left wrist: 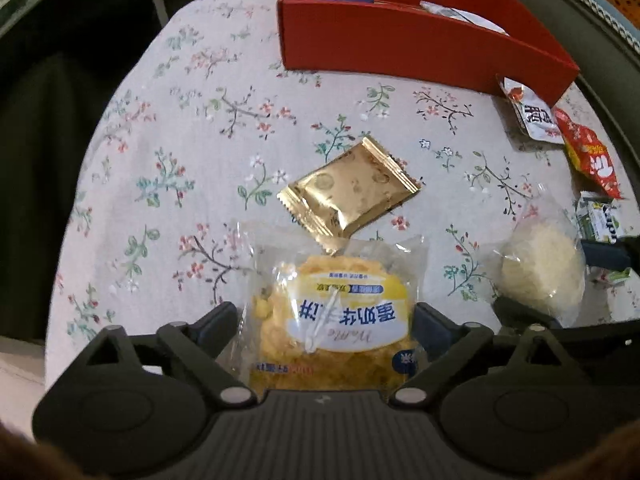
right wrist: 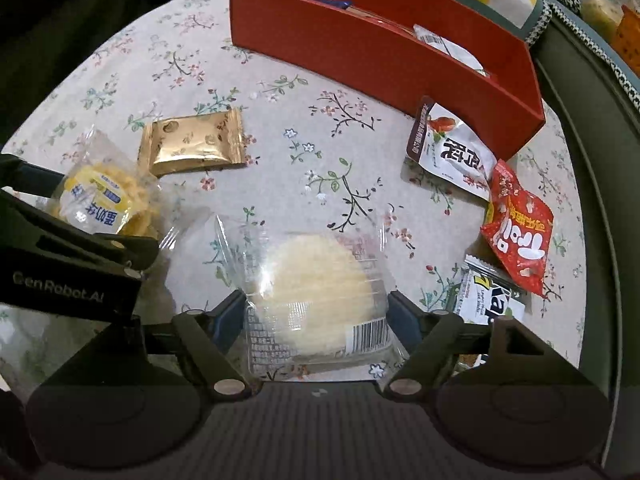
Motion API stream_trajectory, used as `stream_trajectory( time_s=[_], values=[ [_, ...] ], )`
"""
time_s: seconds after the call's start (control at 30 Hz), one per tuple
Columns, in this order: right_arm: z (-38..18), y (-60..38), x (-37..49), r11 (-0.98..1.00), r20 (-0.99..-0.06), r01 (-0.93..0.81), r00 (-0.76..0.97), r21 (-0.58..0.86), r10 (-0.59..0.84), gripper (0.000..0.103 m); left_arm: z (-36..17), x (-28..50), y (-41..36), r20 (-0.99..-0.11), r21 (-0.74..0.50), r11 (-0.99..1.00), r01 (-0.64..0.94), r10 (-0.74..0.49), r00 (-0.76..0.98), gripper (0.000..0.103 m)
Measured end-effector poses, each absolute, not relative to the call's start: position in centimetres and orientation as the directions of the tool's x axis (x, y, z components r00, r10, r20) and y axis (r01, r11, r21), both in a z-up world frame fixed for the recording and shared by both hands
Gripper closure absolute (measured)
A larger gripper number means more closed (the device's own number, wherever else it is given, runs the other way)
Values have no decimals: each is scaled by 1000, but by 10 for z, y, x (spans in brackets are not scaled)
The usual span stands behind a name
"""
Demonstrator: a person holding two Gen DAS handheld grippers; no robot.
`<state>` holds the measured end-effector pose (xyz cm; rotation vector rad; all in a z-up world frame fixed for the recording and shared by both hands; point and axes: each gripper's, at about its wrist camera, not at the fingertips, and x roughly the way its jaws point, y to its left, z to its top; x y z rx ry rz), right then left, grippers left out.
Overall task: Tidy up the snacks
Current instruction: 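Lift both clear bags off the table toward the red box, then lower both clear bags into the red box and open both tools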
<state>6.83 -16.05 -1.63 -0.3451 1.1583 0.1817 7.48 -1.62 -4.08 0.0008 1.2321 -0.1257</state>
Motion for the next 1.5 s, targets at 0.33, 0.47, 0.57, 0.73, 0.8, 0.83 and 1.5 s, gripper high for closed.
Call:
stream_trajectory(
  time_s=[0.33, 0.47, 0.57, 0.73, 0.8, 0.83, 1.5],
  values=[
    [6, -167, 53, 951, -900, -278, 437, -137, -2, 36, -19, 67, -16, -927, -108, 988, 114, -142, 347, 25],
    [26, -172, 51, 960, -875, -251, 484, -123, 15, 36, 2, 67, -20, -900, -135, 982, 129, -176, 399, 25],
    [37, -173, 59, 965, -852, -233, 523, -119, 21, 36, 18, 76, -27, -873, -135, 980, 145, -186, 452, 25],
    [48, -183, 84, 976, -828, -187, 560, -108, 15, 36, 36, 109, -38, -838, -106, 984, 140, -164, 520, 25],
    [53, -189, 100, 982, -816, -159, 578, -101, 10, 36, 41, 127, -42, -830, -104, 986, 134, -160, 535, 25],
    [55, -192, 106, 985, -810, -145, 586, -95, 8, 36, 42, 135, -43, -826, -102, 986, 131, -157, 541, 25],
    [42, -218, 249, 998, -759, -29, 651, -53, -22, 35, 16, 287, -76, -790, -149, 988, 33, -139, 597, 25]
  ],
)
